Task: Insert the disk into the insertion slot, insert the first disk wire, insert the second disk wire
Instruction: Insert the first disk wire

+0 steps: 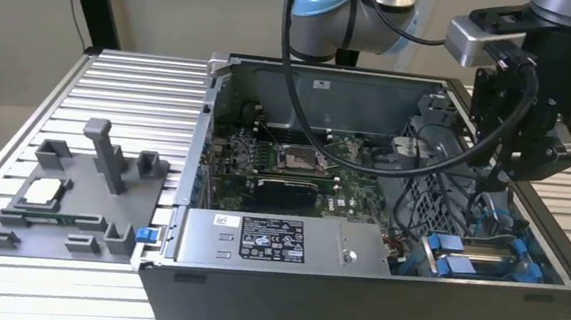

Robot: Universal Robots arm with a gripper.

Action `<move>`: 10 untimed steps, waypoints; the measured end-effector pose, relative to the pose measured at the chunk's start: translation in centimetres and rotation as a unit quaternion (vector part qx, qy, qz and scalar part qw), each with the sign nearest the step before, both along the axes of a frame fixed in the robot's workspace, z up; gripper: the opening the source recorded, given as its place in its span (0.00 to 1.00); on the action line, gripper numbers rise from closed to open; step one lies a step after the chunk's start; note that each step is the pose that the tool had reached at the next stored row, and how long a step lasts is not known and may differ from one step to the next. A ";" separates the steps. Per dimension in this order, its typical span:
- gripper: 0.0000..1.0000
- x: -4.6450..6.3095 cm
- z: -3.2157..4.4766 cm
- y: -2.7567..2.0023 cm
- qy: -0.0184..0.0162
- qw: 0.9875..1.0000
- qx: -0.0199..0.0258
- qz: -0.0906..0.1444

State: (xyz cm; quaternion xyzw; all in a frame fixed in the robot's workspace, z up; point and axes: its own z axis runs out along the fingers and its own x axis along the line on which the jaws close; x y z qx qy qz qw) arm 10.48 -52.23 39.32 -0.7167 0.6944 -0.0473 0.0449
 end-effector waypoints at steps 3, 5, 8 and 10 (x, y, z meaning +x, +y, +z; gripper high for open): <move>1.00 0.0 -0.02 -0.03 0.000 1.000 0.000 0.002; 1.00 0.0 -0.03 -0.05 0.000 1.000 0.000 0.004; 1.00 0.1 -0.10 -0.09 0.000 1.000 0.000 0.006; 1.00 0.1 -0.12 -0.12 0.000 1.000 0.000 0.008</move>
